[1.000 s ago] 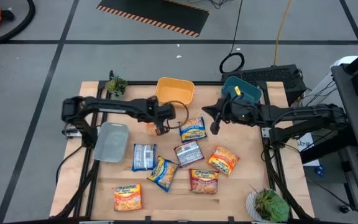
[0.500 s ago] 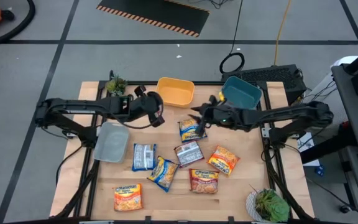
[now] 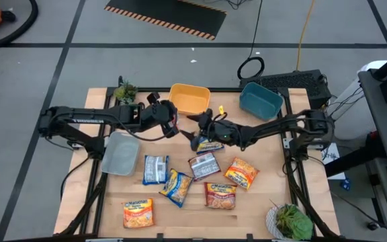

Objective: Sort Maruchan noodles
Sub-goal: Put the top left orange bag into the yellow bin

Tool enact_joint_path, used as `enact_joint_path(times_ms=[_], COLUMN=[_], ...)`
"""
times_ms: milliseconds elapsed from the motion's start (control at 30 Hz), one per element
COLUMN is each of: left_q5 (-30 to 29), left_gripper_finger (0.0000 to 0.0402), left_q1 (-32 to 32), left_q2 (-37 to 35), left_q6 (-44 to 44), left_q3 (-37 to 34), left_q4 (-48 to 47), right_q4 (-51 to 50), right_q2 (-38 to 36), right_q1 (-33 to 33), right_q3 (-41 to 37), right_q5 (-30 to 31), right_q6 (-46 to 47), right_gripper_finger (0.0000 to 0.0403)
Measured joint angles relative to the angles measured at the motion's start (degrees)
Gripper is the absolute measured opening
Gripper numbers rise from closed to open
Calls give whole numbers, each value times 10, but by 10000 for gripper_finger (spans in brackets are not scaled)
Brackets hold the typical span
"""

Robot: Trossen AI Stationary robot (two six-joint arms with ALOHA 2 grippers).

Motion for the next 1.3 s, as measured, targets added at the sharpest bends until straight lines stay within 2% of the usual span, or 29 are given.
enact_joint_path(times_ms=[133, 333, 467, 600, 767, 867, 1067, 1300], left_q5=[0, 1, 2, 29, 69, 69, 69, 64], left_gripper_finger=[0, 0, 0, 0, 0, 0, 0, 4], left_q1=[0, -1, -1, -1, -2, -7, -18, -19], left_q2=[0, 0, 0, 0, 0, 0, 0, 0], left_q6=[0, -2, -9, -13, -20, -20, -22, -31], left_q3=[0, 0, 0, 0, 0, 0, 1, 1], left_q4=[1, 1, 1, 10, 21, 20, 8, -24], right_q4=[-2, -8, -2, 25, 71, 74, 74, 73], right_q2=[34, 73, 84, 104, 119, 118, 114, 114], right_q1=[18, 31, 30, 25, 21, 22, 22, 16], right_q3=[34, 58, 63, 62, 62, 62, 62, 62], right_q5=[23, 133, 133, 132, 132, 133, 178, 177], right_q6=[-32, -61, -65, -78, -95, -111, -158, -184], right_gripper_finger=[335, 334, 334, 323, 286, 259, 208, 149])
